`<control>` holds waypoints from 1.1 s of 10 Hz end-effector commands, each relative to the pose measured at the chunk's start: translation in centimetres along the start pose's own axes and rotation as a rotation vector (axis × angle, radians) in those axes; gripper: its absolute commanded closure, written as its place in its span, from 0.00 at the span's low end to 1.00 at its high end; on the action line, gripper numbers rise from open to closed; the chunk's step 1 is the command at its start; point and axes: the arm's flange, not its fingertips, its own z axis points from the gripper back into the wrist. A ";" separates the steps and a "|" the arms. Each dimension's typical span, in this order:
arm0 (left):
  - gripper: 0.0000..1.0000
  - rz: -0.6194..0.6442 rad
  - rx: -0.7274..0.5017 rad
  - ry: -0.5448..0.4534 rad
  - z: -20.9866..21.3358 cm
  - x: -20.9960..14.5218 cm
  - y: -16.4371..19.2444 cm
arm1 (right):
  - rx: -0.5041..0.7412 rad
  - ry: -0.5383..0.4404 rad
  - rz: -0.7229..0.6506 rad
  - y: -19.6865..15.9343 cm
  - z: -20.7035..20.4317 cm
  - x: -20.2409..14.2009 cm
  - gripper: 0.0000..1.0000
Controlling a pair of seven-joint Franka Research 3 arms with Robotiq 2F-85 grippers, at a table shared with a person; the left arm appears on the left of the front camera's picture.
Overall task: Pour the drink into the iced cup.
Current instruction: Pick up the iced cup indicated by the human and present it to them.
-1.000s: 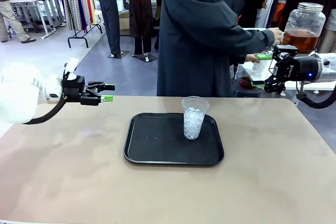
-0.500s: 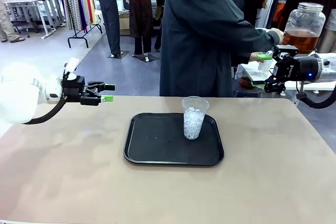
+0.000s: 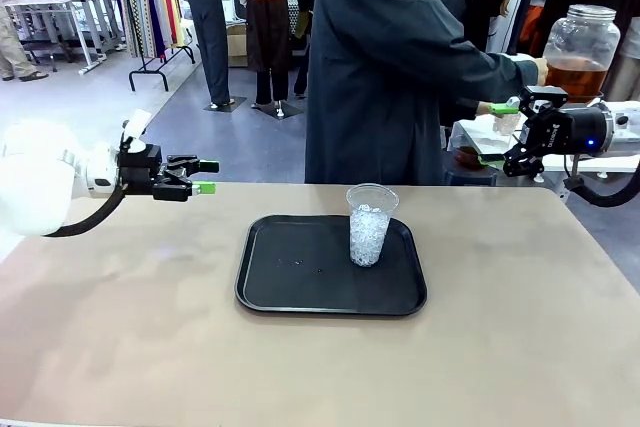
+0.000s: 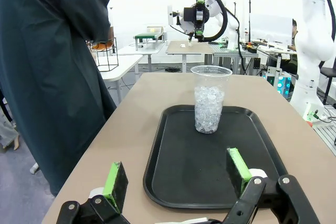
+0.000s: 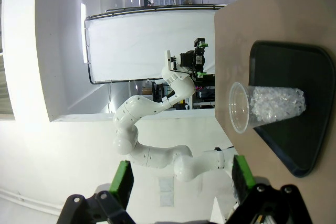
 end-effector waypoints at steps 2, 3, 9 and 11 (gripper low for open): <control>0.00 -0.006 0.002 0.000 0.0 0.2 0.2 | 0.000 0.000 0.003 0.1 0.0 0.0 0.00; 0.00 -0.006 0.002 0.000 0.0 0.2 0.2 | 0.000 0.000 0.003 0.1 0.0 0.0 0.00; 0.00 -0.006 0.002 0.000 0.0 0.2 0.2 | 0.000 0.000 0.003 0.1 0.0 0.0 0.00; 0.00 -0.006 0.002 0.000 0.0 0.2 0.2 | 0.000 0.000 0.003 0.1 0.0 0.0 0.00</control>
